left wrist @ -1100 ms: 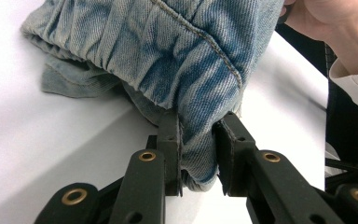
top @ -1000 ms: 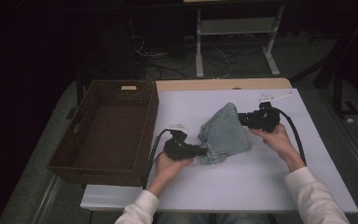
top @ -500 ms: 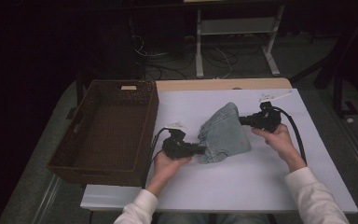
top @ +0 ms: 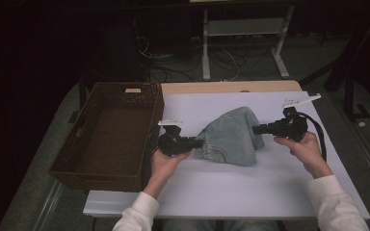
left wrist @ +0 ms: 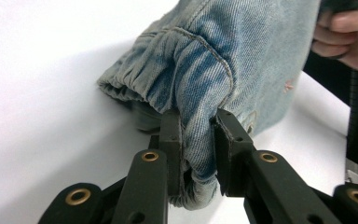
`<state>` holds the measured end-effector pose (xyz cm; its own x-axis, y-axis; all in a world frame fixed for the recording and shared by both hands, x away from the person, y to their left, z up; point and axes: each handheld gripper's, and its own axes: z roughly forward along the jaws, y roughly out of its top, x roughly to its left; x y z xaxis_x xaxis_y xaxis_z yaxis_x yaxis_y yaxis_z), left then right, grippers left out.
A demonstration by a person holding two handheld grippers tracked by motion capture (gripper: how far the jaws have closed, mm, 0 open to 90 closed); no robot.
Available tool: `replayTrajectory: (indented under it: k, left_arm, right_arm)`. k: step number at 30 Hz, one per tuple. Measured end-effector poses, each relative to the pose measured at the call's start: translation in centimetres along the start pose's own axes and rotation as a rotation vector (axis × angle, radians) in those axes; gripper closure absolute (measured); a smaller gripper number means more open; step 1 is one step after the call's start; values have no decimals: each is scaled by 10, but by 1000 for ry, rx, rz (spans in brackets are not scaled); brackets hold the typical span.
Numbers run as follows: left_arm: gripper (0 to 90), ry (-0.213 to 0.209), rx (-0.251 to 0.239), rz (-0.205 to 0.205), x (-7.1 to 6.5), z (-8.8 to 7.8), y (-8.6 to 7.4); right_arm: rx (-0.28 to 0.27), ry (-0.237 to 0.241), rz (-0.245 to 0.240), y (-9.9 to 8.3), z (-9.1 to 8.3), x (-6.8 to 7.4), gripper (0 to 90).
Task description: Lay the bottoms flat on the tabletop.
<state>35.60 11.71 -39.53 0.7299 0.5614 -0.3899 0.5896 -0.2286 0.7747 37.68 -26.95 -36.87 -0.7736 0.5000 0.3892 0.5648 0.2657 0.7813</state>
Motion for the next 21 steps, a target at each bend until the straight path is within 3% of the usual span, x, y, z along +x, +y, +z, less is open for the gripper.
replayTrajectory:
  k: [9, 15, 21]
  left_arm:
    - [746, 37, -21, 16, 3, -2, 2]
    - [745, 53, -8, 26, 3, -1, 2]
    - [744, 55, 16, 33, 3, 3, -1]
  right_arm:
    - [-14, 5, 34, -18, -25, 16, 879]
    - [6, 22, 42, -32, -31, 28, 880]
    - [23, 67, 44, -46, -32, 44, 880]
